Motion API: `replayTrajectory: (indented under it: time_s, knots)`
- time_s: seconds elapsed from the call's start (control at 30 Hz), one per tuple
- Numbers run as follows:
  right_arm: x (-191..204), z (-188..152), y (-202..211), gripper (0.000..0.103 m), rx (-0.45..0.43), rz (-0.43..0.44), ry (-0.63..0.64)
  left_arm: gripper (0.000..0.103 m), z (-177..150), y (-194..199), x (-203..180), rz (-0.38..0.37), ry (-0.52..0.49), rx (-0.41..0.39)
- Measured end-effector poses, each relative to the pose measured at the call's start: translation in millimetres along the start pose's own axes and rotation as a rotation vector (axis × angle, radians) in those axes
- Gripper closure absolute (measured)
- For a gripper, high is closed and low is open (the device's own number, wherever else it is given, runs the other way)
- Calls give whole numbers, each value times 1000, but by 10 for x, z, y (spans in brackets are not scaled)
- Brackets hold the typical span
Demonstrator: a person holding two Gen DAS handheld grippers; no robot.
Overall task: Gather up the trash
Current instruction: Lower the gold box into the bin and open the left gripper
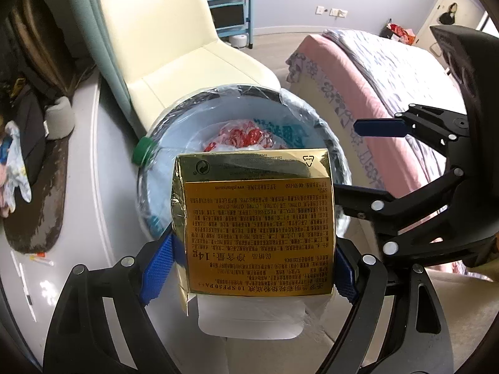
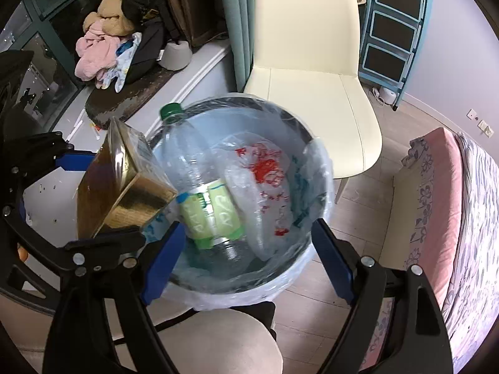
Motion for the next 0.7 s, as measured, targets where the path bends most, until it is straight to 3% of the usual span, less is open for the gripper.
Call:
replayTrajectory:
  time_s: [0.3, 0.7]
  knots:
    - [-333, 163, -122, 23, 26, -19, -12, 20, 272, -369, 123, 11, 25, 28]
    - [-572, 279, -250, 23, 66, -32, 65, 20, 672, -795, 67, -33, 23, 45]
Point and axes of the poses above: each gripper's, at about its wrist camera, not at the fingertips, and y roughly against the way its jaws point, x to its left, z to its top, the point moved 10 cm from there along -y, roughly the way its jaws point, and after that the axes turned 13 degrees about -y, right-handed, at the moved point
